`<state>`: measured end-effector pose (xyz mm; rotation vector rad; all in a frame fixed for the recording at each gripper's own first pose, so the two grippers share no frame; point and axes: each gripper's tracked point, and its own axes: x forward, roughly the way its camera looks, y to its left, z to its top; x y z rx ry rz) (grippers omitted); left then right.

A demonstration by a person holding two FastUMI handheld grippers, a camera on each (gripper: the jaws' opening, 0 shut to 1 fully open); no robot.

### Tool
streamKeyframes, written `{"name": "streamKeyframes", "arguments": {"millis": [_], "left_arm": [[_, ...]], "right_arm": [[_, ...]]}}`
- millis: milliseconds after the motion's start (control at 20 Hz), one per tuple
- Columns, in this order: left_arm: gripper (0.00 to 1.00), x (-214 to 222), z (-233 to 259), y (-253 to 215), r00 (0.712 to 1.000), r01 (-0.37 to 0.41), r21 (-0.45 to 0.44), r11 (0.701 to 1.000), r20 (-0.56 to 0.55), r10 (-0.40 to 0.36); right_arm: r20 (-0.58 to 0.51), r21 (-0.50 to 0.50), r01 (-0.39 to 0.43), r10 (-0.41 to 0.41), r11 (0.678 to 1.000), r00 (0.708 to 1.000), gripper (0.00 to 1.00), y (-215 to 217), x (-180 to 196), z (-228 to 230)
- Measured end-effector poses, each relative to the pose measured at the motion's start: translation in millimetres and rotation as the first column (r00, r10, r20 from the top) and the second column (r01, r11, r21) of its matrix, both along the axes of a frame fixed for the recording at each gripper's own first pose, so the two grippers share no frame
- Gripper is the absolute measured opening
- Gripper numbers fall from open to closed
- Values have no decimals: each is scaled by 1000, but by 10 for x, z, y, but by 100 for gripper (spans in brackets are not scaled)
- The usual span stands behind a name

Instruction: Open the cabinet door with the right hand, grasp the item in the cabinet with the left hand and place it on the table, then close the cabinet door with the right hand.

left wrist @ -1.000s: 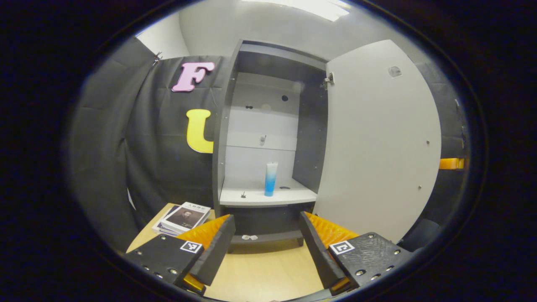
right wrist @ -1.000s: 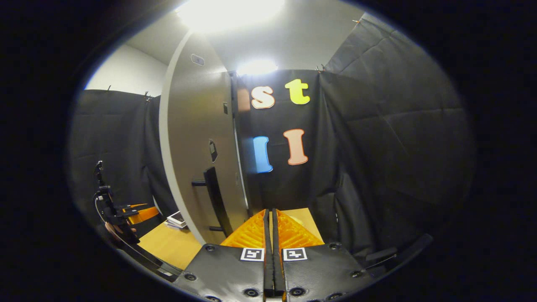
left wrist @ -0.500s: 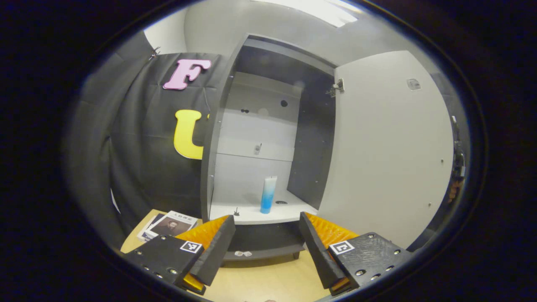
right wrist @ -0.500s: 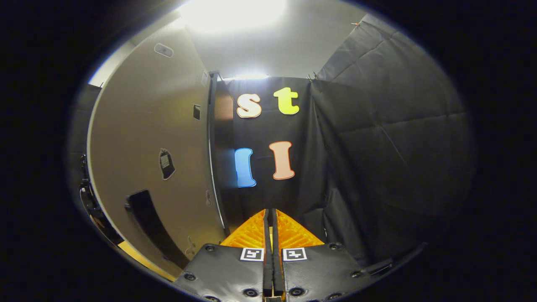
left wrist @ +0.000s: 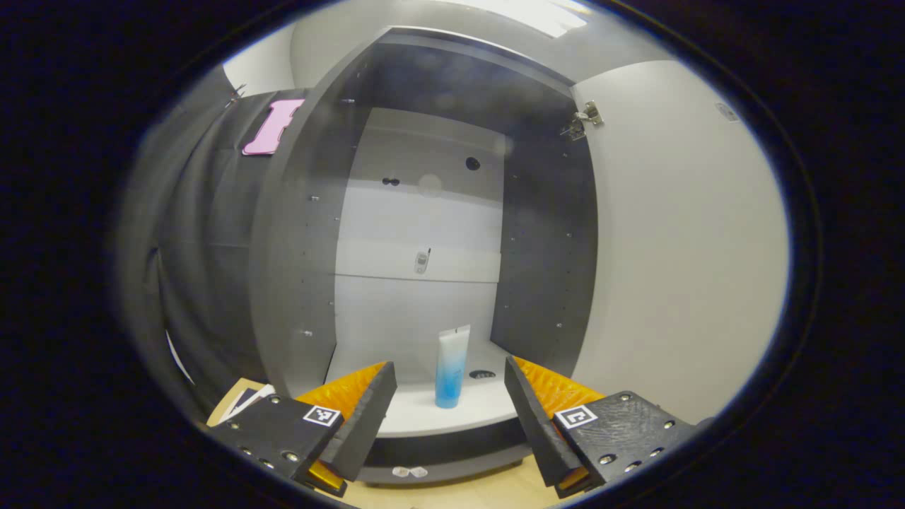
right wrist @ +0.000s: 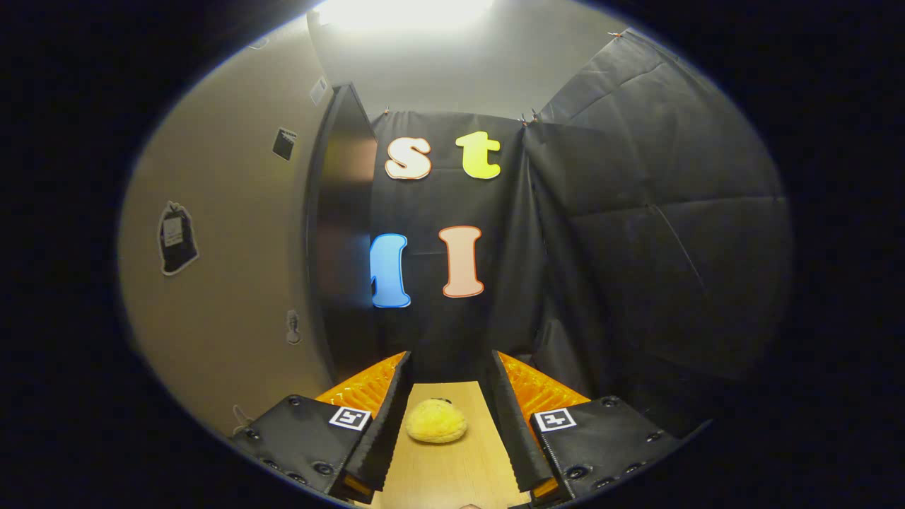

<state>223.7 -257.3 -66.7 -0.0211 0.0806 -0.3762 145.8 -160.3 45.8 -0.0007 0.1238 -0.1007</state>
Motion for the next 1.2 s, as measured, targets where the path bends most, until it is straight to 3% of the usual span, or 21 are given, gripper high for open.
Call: {"name": "streamKeyframes", "arguments": {"millis": [100,200,350,400,600,700,750,1100,1150,1200], "left_arm": [[90,168,-125,-125,1000,27,-3,1000,-9,-27],[90,311,-195,-201,999,45,-4,999,-26,-45],[94,560,-283,-315,998,60,16,998,-36,-59],[90,639,-275,-363,997,68,20,998,-31,-67],[93,884,-320,-478,994,99,32,995,-38,-98],[92,979,-378,-508,994,106,53,993,-43,-103],[80,1029,-410,-528,992,119,68,991,-43,-116],[81,1006,-404,-665,977,210,20,978,-49,-208],[78,1010,-418,-669,977,207,30,978,-51,-206],[80,1006,-426,-681,976,213,41,976,-55,-210]], "right_arm": [[-20,2,46,-46,999,999,73,-174,55,-83],[-25,38,73,-72,997,997,93,-276,112,-134],[-25,75,107,-106,991,994,96,-406,137,-191],[-26,83,116,-115,990,993,96,-450,139,-214],[-44,113,129,-125,985,991,93,-477,178,-308],[-53,148,120,-113,982,992,96,-452,202,-342],[-51,184,110,-102,977,994,93,-423,214,-345],[-24,223,115,-112,968,993,99,-442,271,-333],[-24,229,108,-105,967,994,93,-413,274,-342],[-22,230,103,-100,968,995,93,-398,280,-348]]}}
